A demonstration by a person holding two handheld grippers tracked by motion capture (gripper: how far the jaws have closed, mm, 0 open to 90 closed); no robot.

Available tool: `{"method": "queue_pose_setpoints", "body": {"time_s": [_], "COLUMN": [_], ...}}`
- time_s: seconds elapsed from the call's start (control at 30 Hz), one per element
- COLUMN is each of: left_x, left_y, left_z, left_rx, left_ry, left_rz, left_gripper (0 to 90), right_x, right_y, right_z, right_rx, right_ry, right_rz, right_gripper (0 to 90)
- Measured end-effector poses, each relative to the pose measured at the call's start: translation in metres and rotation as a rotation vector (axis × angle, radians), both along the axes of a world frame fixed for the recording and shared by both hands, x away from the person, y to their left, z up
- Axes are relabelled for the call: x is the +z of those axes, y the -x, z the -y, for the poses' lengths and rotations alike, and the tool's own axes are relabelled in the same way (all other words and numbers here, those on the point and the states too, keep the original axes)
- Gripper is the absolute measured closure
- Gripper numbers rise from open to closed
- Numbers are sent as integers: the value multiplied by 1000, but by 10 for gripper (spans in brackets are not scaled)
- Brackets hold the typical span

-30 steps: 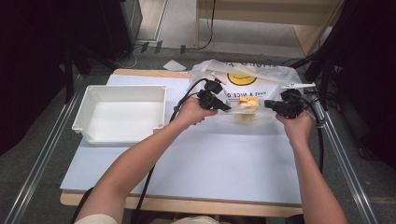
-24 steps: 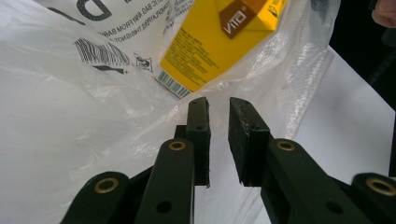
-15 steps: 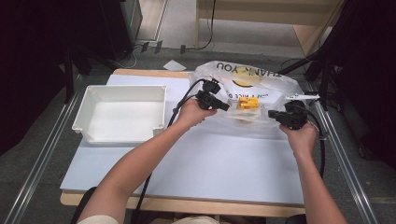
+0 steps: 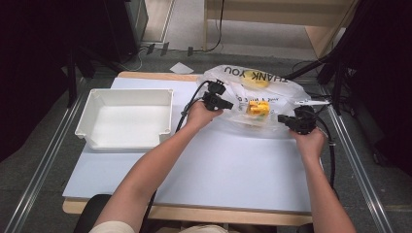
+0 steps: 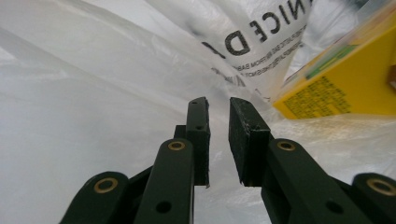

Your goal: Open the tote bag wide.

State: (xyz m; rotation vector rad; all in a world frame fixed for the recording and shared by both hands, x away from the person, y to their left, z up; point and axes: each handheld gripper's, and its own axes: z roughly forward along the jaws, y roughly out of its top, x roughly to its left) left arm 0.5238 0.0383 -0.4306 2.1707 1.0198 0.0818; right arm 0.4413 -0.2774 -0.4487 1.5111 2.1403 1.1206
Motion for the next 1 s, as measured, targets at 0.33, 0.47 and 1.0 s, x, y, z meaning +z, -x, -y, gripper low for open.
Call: {"method": "queue_pose_setpoints", "body": {"time_s": [0.33,0.47,1.0], "left_x": [-16,-22,-34], "left_y": [-8,-16,-24], "left_z": [-4,-8,-28], "left_rx": [12,-59,-13], "left_ry": [2,-47,-53], "left_rz": [-6,55,65], "left_gripper": [787,787,794], "right_x": [-20,-27,-38], "right_y": [-9,-9,-9], "right_z": [7,10,25], "right_rx": [-39,-51,-84], "right_ry": [-4,-5,-21], "right_rz": [-18,-33,-40], "right_gripper": [890,890,900]}}
